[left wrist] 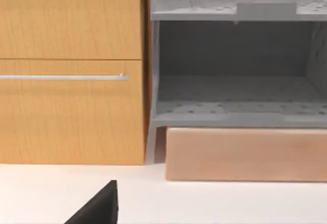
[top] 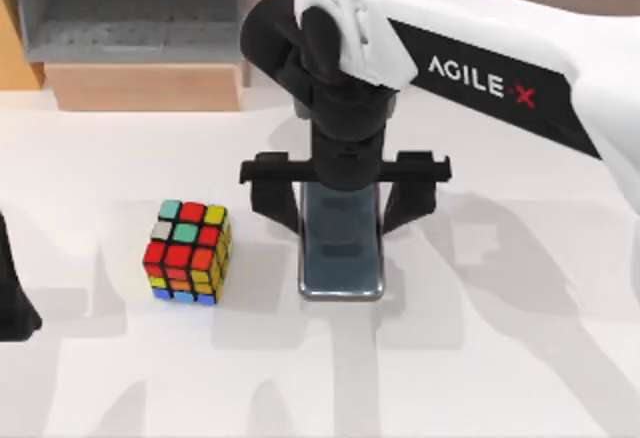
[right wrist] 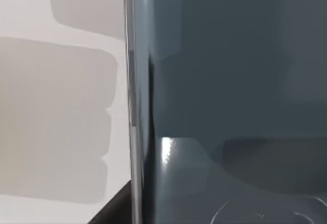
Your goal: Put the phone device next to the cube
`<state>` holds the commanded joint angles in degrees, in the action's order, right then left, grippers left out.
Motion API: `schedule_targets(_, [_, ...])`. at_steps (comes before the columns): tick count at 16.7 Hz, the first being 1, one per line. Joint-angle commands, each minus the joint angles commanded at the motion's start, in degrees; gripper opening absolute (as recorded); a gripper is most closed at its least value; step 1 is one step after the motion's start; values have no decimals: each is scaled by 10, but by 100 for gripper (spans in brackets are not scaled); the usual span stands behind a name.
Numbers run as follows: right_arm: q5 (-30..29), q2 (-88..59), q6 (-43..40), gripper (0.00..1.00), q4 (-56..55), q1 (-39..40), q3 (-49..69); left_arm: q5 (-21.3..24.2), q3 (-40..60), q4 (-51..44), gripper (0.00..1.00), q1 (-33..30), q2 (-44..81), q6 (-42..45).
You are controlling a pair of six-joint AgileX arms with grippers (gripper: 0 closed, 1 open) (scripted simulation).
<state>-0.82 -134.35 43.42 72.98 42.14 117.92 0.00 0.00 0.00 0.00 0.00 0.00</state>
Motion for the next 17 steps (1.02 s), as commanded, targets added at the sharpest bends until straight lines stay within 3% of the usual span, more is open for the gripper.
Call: schedule_targets(17, [27,42,28,0,-14,-20,6,0,0,0,100,0,0,0])
